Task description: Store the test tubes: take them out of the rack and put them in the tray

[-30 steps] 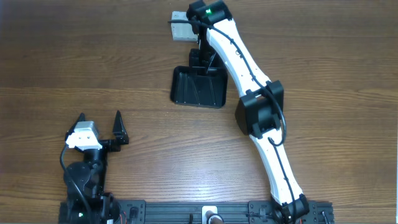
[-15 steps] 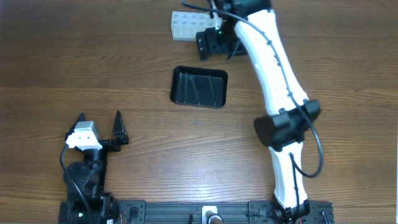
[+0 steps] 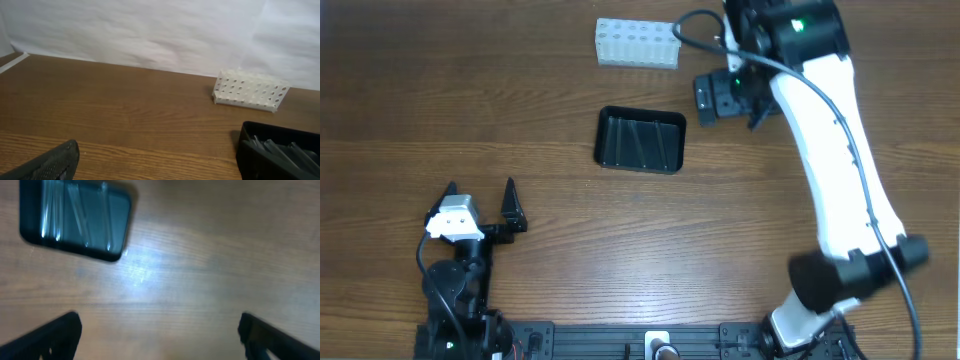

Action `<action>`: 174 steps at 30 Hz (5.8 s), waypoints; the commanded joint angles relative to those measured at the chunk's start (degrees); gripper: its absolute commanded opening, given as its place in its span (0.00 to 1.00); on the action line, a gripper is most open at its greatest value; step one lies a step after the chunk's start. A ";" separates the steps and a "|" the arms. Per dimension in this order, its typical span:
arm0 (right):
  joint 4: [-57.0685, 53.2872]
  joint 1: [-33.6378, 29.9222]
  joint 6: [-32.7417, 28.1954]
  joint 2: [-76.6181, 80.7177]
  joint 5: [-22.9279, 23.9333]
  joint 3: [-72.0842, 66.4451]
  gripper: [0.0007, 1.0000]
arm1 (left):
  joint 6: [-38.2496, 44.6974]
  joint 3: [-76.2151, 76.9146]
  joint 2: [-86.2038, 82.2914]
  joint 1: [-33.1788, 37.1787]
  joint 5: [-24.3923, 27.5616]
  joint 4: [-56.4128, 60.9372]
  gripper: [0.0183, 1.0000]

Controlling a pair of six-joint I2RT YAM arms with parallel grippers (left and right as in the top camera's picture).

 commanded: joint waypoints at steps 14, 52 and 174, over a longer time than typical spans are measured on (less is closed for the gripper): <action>44.57 -1.53 -6.78 -29.40 2.08 -44.61 0.99 | 0.85 -0.26 -0.44 0.04 0.81 -0.26 1.00; 139.10 -9.77 -19.17 -51.12 2.10 -109.66 0.99 | 0.85 -0.26 -0.44 0.04 0.81 -0.24 1.00; 85.35 -13.79 -9.94 -101.46 0.59 -114.84 0.99 | 0.85 -0.26 -0.44 0.04 0.81 -0.24 1.00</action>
